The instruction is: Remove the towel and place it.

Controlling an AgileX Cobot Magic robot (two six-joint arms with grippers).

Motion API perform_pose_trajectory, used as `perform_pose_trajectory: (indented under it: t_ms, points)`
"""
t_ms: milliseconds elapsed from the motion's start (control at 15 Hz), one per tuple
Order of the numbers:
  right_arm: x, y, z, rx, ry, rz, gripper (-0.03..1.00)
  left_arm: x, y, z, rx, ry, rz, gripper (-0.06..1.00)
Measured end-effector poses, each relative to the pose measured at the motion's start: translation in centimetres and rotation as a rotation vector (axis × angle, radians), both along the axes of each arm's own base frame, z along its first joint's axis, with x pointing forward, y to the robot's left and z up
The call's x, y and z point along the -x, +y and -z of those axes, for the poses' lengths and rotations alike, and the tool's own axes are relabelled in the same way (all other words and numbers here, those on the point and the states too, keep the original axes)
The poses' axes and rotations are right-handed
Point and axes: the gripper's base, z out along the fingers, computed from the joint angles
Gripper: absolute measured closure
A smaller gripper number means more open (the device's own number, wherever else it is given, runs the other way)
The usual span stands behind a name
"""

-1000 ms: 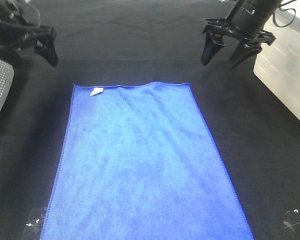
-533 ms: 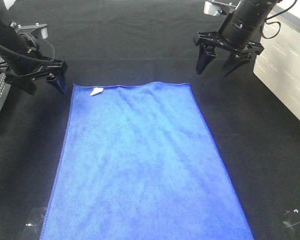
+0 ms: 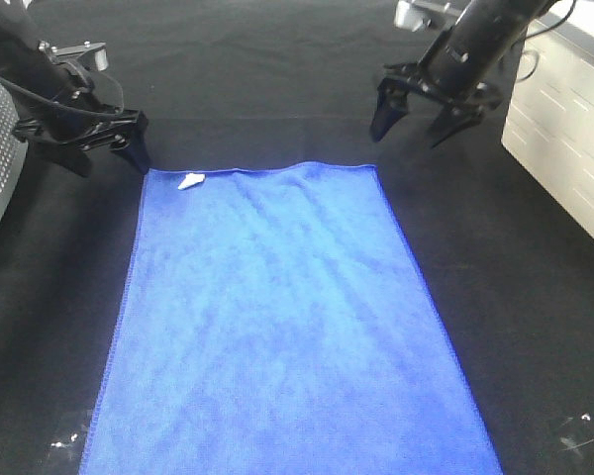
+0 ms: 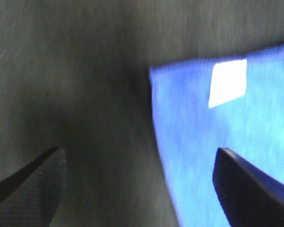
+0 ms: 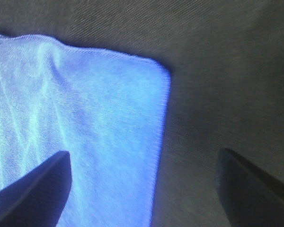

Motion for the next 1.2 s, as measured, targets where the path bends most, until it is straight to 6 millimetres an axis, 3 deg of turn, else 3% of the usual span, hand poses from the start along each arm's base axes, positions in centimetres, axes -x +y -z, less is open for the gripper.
perform_pose_trajectory:
  t_ms: [267,733,1200]
  points:
    - [-1.3,0.3,2.4,-0.009,0.001,-0.019,0.17,-1.1,-0.5,3.2,0.055,0.044,0.029,0.16]
    - [-2.1,-0.7,6.5,-0.001,0.025,0.016,0.17,-1.0,-0.5,3.3,0.061,0.051,0.032,0.16]
    - [-2.4,-0.9,7.2,-0.005,0.008,0.023,0.18,-1.1,-0.6,3.7,0.068,0.062,0.033,0.16]
